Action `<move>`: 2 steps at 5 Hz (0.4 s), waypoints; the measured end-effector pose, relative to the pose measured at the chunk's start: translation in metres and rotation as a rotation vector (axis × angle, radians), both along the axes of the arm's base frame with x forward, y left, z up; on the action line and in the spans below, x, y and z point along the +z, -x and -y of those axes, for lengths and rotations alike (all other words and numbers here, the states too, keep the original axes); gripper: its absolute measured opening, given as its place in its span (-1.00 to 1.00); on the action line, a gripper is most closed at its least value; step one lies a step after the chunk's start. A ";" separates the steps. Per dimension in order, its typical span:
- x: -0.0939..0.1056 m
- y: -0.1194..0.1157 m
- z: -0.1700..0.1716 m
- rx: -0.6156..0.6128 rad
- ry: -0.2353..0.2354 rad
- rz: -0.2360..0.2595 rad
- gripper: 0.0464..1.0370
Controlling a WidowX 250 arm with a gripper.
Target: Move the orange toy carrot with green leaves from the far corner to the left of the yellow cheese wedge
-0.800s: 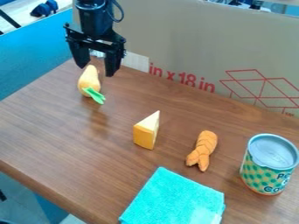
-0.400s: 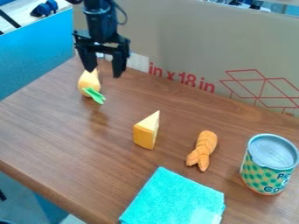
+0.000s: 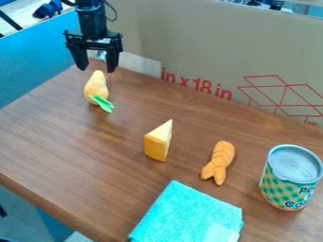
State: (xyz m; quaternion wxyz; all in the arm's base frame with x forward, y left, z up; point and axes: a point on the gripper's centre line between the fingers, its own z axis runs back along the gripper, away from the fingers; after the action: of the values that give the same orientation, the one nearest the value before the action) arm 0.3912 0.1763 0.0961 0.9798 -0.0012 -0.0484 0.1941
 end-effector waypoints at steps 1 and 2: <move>-0.009 -0.002 -0.011 0.043 -0.022 -0.033 0.94; -0.025 -0.002 -0.016 0.077 -0.013 -0.052 0.94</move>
State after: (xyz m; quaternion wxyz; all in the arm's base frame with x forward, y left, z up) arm 0.3932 0.1920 0.0706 0.9725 0.0121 -0.0241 0.2315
